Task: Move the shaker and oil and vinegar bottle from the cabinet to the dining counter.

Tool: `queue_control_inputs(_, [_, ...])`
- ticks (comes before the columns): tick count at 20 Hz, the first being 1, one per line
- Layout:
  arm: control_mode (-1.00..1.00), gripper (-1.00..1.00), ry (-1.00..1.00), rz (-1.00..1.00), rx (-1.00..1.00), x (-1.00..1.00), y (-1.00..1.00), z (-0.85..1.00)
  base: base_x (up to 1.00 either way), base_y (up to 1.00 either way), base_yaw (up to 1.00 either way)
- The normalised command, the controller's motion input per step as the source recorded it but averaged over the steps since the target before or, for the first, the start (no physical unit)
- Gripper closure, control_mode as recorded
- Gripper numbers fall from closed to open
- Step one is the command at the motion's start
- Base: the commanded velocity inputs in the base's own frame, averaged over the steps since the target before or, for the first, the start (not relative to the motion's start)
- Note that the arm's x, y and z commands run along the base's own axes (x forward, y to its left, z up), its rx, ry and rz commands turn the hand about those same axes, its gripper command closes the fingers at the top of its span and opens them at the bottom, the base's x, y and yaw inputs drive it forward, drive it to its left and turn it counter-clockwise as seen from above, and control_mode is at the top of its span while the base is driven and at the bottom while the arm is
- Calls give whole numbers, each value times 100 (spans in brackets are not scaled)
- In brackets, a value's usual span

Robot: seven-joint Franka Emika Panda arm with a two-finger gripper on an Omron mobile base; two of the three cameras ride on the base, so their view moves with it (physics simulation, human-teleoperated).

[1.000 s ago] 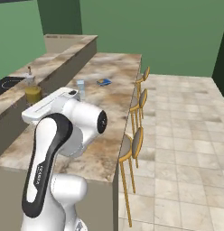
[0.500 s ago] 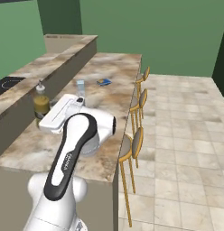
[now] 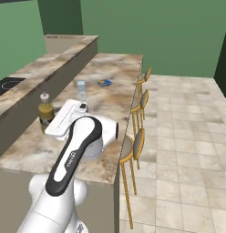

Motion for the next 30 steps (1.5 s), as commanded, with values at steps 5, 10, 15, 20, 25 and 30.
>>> queue_control_inputs(5, [-100,100,-8,0,-7,3,-3,-43,0,0,0])
queue_control_inputs(10, [-100,100,-3,0,-13,11,0,-40,0,0,0])
queue_control_inputs(15, [-100,100,-4,0,-13,16,0,-28,0,0,0])
queue_control_inputs(20, [-100,100,-1,0,-3,26,0,-12,0,0,0])
queue_control_inputs(25, [-100,100,0,0,0,30,0,-15,0,0,0])
queue_control_inputs(30, [-100,100,1,0,0,28,0,-22,0,0,0])
